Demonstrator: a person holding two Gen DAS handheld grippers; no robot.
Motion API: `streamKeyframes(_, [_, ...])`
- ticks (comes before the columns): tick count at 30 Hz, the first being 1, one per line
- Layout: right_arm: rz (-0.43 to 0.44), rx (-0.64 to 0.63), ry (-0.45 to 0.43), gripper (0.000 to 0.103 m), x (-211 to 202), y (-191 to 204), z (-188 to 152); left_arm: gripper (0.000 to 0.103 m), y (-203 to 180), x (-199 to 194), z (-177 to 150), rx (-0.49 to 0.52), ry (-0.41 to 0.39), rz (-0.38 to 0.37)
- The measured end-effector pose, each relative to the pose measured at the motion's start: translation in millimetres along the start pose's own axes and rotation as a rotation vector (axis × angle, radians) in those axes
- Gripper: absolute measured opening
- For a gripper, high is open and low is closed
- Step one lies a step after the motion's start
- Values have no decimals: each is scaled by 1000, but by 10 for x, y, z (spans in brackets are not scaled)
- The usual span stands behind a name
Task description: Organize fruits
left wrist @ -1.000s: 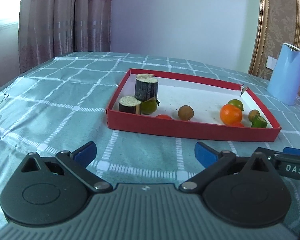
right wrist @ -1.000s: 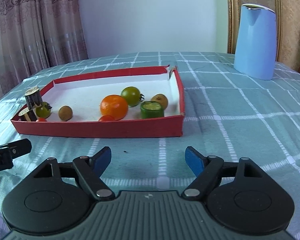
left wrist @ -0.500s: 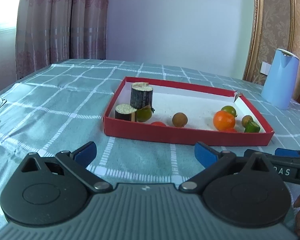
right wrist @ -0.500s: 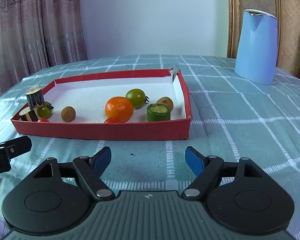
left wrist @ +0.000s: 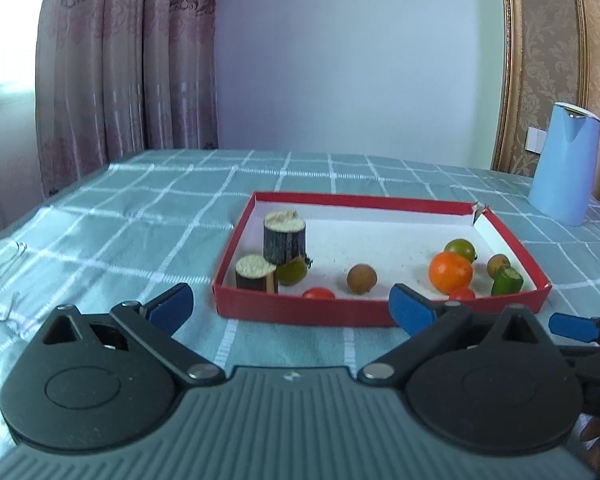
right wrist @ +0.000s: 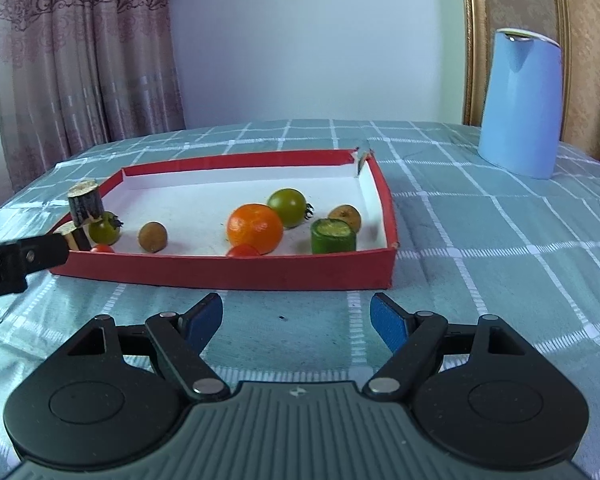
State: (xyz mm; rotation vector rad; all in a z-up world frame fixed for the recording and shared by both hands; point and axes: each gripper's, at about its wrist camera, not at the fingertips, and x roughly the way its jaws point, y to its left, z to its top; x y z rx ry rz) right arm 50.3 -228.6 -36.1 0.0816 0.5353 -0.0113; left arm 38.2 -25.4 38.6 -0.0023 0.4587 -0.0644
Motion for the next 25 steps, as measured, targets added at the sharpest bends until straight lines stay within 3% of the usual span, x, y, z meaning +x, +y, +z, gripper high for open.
streamKeyframes(25, [43, 19, -37, 81, -54, -24, 5, 103, -44, 32, 45, 12, -3, 7])
